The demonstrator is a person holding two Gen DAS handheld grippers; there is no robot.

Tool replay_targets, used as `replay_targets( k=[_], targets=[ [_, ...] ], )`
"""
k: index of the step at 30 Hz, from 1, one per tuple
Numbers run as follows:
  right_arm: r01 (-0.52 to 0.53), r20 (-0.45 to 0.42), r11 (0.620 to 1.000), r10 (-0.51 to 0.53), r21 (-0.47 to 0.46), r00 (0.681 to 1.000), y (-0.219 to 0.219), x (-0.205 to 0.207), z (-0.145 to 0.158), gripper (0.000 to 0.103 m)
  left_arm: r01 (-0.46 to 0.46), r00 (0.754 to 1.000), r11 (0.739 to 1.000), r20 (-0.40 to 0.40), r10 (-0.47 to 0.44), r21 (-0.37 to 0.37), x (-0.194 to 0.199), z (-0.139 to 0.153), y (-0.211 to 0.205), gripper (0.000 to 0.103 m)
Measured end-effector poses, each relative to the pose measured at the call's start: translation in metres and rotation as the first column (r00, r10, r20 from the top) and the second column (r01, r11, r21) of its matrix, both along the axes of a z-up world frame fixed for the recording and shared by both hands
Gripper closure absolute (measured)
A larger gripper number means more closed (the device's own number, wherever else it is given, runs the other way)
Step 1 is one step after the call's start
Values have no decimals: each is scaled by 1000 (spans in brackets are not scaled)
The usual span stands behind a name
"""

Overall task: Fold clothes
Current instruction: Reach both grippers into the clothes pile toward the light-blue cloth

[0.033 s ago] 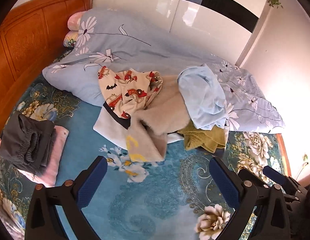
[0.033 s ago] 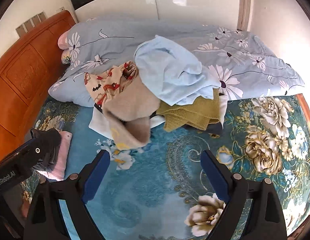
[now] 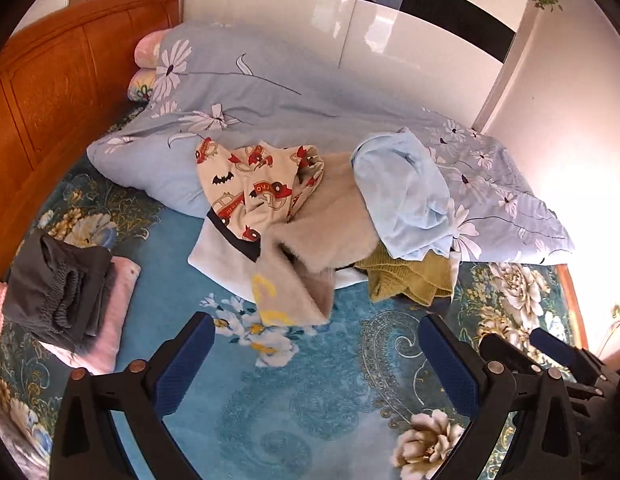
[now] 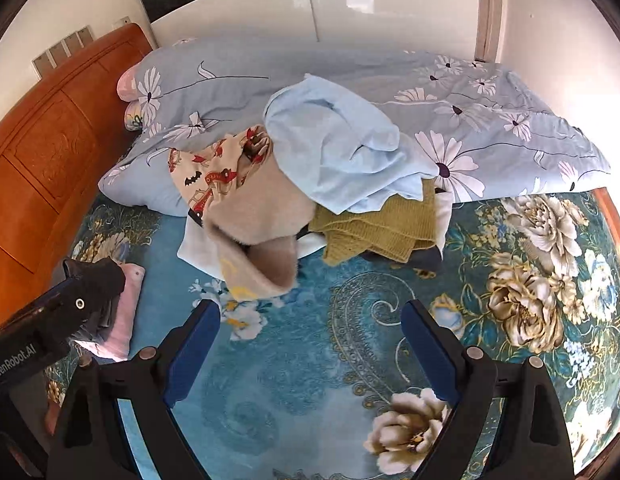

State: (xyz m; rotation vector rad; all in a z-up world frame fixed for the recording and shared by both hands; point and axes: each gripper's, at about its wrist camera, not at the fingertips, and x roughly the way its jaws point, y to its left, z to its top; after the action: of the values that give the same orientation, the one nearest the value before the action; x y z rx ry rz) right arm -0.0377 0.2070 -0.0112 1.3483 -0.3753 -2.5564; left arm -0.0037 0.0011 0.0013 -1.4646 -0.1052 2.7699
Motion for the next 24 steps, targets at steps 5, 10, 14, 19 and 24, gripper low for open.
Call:
replay_targets(
  k=[5,10,14,19,24],
  targets=[
    [14,21,1000,-13,-25,1000,25,-6,-2,10,5,995,999,-104,-9,-37,-5,9,26,0],
    [-11,10,998,10,57,1000,46,-23,5,11,-41,992,996,-114,50,78,-2,21,27,0],
    [-1,-7,996,2,84,1000,54,-29,4,11,-73,993,994,-91,81,82,-16,23,33,0],
    [-38,-7,995,39,88,999,50,-48,0,11,-73,995,995,-55,77,71,-40,13,37,0],
    [-51,9,993,50,103,999,40,-74,-10,11,-64,998,997,-2,64,52,-75,-1,36,0]
  ],
)
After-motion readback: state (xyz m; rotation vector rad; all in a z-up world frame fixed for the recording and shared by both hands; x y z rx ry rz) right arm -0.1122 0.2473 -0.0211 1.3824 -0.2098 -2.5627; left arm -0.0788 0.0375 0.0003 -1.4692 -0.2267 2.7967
